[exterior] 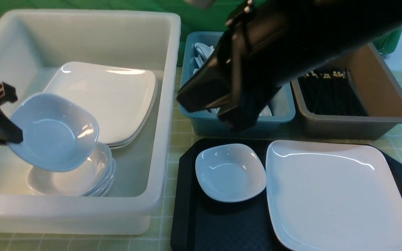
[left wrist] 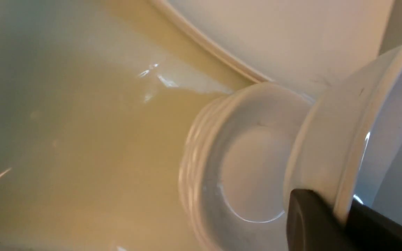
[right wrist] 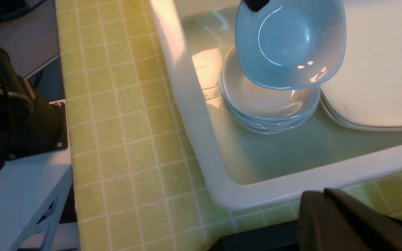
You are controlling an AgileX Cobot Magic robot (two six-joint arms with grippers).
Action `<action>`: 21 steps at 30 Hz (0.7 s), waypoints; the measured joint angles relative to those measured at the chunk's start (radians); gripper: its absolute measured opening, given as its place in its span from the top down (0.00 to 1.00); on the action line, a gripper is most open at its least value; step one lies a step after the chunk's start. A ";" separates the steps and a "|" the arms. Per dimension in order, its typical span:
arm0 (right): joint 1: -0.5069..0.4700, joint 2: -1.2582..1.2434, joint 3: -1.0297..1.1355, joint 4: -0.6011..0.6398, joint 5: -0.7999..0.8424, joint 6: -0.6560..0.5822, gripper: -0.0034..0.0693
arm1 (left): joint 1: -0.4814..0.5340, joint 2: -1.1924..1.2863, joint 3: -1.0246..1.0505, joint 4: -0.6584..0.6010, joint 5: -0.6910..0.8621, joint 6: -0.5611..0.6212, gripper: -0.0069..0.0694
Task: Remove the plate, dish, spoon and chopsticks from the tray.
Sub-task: Use the left arm to put the small plate into the large storage box on the left
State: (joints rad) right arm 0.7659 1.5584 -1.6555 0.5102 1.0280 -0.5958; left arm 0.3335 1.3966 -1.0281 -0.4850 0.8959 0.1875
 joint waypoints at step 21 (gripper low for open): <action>-0.066 0.004 -0.044 -0.533 0.165 0.279 0.94 | -0.036 -0.144 -0.152 0.107 0.095 0.028 0.40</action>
State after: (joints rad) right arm 0.6996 1.5622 -1.6993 -0.0226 1.1932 -0.3166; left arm 0.2973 1.2525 -1.1805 -0.3776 0.9909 0.2154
